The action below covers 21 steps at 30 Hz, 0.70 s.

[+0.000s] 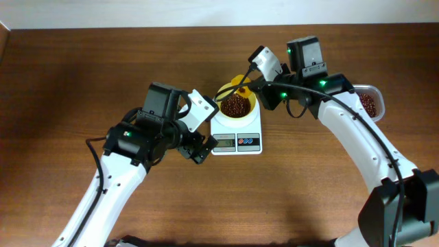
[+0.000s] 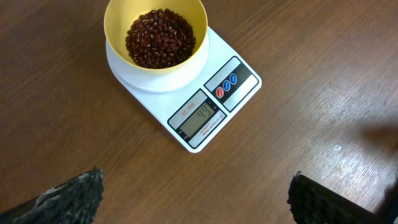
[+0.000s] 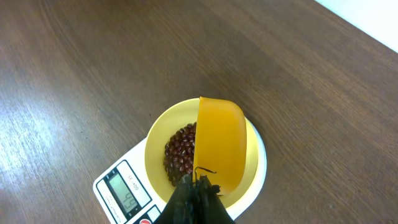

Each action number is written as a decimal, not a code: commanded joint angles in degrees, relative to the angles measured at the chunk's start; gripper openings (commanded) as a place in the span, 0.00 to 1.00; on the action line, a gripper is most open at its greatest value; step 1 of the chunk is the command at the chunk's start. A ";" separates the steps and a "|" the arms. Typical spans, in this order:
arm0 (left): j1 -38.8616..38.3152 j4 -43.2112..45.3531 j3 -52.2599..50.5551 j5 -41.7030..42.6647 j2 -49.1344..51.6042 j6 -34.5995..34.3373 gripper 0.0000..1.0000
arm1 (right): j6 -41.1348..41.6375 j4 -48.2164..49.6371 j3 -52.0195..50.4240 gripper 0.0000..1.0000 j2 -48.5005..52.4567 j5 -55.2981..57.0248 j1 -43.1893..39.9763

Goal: Scoop item into bowl and weigh 50g on scale

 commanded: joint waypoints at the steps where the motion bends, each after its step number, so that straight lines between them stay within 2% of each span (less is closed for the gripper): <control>1: 0.09 0.13 -0.15 -0.20 -0.92 0.87 0.99 | -0.52 1.40 0.39 0.04 -0.20 1.64 0.28; 15: 0.09 0.13 -0.15 -0.20 -0.92 0.87 0.99 | -0.61 -0.74 0.37 0.04 -0.20 0.04 0.33; 17: 0.09 0.13 -0.15 -0.20 -0.92 0.87 0.99 | -4.90 0.07 0.37 0.04 -0.15 0.26 0.26; 21: 0.09 0.13 -0.15 -0.20 -0.92 0.87 0.99 | -4.90 -1.03 0.33 0.04 -0.09 -0.61 0.26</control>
